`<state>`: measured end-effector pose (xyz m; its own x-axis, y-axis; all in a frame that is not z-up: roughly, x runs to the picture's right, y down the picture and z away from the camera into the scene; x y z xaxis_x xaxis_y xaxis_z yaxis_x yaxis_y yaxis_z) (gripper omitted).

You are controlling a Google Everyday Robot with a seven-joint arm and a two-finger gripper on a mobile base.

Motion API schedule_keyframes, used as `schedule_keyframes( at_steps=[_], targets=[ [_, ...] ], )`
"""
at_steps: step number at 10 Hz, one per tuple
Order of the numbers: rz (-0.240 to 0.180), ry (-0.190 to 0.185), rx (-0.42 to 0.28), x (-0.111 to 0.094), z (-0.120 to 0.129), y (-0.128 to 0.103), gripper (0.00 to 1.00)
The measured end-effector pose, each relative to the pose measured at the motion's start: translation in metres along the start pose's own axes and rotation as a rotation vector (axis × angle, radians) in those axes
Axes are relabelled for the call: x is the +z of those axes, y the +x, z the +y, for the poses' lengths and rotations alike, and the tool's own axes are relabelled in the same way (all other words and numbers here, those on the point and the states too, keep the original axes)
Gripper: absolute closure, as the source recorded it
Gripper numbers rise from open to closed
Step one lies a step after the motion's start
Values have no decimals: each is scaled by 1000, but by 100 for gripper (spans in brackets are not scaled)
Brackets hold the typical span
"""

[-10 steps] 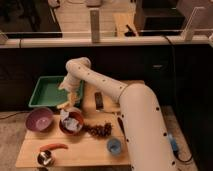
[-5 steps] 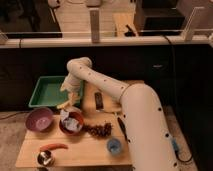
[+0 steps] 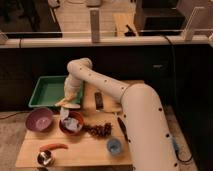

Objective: Place banana in tray

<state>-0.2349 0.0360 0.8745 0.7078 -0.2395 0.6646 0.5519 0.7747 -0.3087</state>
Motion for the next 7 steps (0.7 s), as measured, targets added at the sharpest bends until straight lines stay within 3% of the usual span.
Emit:
schedule_keyframes(
  at_steps=[1, 7],
  targets=[
    [6, 3, 0, -2, -1, 1, 100],
    [23, 15, -19, -3, -23, 8, 97]
  ],
)
